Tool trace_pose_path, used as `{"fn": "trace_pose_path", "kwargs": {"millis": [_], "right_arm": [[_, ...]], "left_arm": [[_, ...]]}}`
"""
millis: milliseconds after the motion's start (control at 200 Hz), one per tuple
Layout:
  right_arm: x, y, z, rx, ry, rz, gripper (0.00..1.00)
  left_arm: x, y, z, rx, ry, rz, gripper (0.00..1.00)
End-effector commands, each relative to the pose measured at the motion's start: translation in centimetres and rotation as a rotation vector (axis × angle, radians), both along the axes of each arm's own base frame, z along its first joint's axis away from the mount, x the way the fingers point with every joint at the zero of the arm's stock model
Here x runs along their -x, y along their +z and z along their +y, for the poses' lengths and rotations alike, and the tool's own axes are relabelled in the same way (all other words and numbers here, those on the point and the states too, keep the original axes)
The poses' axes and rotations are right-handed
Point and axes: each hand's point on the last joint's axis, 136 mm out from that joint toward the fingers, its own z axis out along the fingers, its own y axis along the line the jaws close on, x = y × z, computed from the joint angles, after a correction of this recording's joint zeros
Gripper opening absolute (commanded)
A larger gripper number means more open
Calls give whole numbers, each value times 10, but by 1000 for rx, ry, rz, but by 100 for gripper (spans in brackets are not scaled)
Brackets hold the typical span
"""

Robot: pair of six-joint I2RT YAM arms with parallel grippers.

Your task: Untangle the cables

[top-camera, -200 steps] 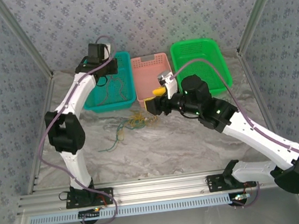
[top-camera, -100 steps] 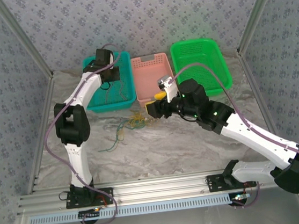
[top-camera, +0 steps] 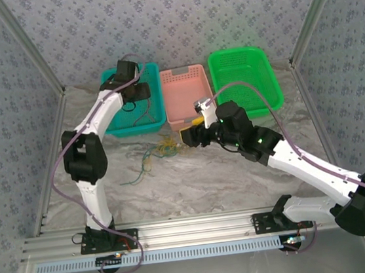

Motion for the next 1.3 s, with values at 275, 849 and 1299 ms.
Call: {"fn": "trace_pose_path", "kwargs": {"millis": [275, 849, 1299], "right_arm": [[-24, -38, -10, -21, -115, 101, 67], [-53, -128, -15, -10, -210, 348, 61], [-56, -198, 26, -70, -295, 539, 54]], "left_arm": [[78, 69, -5, 146, 37, -73, 72], [217, -35, -33, 218, -42, 162, 56], [234, -105, -51, 107, -80, 204, 52]]}}
